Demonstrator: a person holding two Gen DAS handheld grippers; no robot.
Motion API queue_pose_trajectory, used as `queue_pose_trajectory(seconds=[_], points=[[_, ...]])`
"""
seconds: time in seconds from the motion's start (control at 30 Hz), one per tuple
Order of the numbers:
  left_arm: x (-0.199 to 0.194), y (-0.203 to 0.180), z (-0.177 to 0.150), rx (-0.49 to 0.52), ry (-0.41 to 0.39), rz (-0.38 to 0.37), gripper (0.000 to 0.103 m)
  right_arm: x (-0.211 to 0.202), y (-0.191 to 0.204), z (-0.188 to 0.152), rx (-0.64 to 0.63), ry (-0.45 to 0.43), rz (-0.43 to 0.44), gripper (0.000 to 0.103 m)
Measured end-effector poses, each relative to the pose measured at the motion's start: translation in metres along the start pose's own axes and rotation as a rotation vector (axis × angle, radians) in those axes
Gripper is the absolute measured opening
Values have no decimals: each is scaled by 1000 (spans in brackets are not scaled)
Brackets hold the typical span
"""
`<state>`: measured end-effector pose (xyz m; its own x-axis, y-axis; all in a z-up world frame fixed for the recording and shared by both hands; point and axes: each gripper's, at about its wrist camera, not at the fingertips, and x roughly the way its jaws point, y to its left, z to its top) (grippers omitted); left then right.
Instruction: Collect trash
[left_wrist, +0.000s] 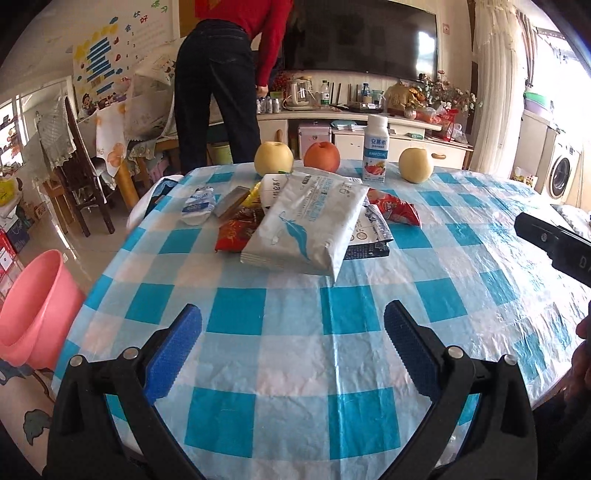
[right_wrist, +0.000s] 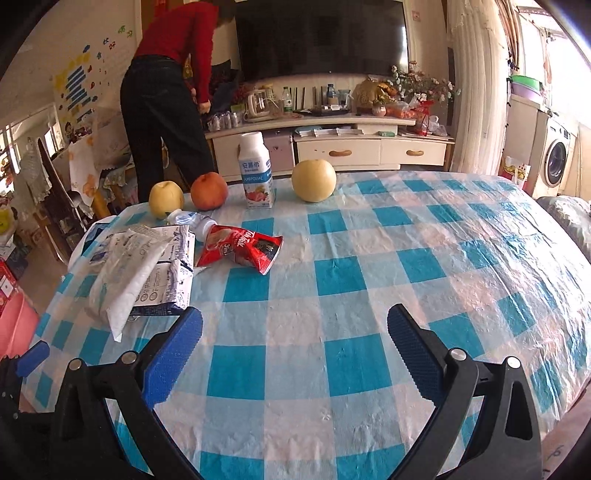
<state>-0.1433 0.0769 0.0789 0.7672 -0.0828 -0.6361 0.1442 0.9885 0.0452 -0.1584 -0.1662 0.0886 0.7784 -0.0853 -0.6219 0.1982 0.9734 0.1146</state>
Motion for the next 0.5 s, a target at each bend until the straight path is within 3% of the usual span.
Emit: queue_pose_trajectory(seconds=[0.5], points=[[-35, 41, -14, -43, -53, 62, 100, -55, 21, -21, -27, -122, 20, 99]])
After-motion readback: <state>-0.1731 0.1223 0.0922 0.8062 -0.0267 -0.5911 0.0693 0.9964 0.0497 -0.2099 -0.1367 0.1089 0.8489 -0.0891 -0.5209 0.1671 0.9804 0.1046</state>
